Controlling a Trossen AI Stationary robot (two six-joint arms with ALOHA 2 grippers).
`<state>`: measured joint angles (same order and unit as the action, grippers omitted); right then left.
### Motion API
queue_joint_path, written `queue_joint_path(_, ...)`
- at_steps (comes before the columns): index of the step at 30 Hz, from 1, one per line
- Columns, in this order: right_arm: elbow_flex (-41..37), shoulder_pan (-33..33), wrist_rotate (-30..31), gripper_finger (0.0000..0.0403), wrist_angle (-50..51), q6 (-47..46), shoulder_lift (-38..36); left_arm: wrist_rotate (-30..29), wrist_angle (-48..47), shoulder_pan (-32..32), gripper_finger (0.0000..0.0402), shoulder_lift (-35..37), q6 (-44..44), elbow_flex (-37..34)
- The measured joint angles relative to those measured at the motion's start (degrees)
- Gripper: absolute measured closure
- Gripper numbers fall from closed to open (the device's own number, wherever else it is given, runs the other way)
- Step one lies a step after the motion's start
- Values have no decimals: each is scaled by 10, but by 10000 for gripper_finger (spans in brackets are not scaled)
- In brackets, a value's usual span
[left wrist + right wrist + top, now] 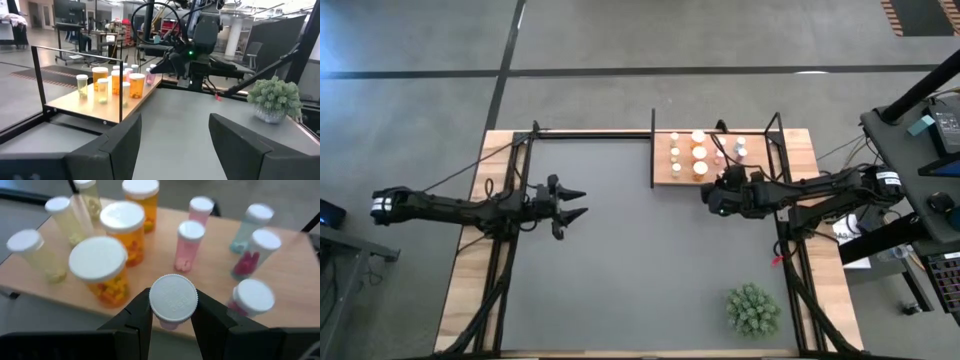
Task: Pick and place medicine bottles onto shelf by color
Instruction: Put the pink medicine bottle on the shelf aligned with the other medicine bottle
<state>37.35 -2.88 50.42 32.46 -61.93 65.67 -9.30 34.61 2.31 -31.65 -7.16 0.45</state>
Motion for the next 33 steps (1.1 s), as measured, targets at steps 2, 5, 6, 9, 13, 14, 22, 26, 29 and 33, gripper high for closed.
queue_joint_path(2, -1, -1, 14, 294, 0, 0, 0, 0, -6, 0, 185, 4, 0, 0)
queue_joint_path(5, -3, -5, 25, 294, -1, 0, 0, 0, -8, 0, 185, 1, 0, 0)
queue_joint_path(6, -4, -6, 26, 294, -2, 0, 0, 0, -8, 0, 185, -1, 0, 0)
queue_joint_path(9, -9, -11, 26, 294, -7, 0, 0, -3, -9, 0, 185, -11, 0, -1)
queue_joint_path(13, -17, -18, 26, 294, -18, 0, 0, -4, -9, 0, 185, -25, 0, -1)
queue_joint_path(14, -18, -19, 26, 294, -20, 0, 0, -4, -9, 0, 185, -28, 0, -1)
queue_joint_path(22, -53, -22, 27, 294, -84, -9, 0, -5, -6, 0, 185, -43, 0, 1)
queue_joint_path(26, -59, -24, 37, 294, -94, -10, 0, -6, -5, 0, 185, -41, 1, 2)
queue_joint_path(29, -59, -29, 37, 294, -94, -7, 0, -6, -5, 0, 185, -38, 1, 1)
queue_joint_path(33, -59, -32, 36, 294, -95, 0, 5, -6, -5, 0, 185, -38, 1, 2)
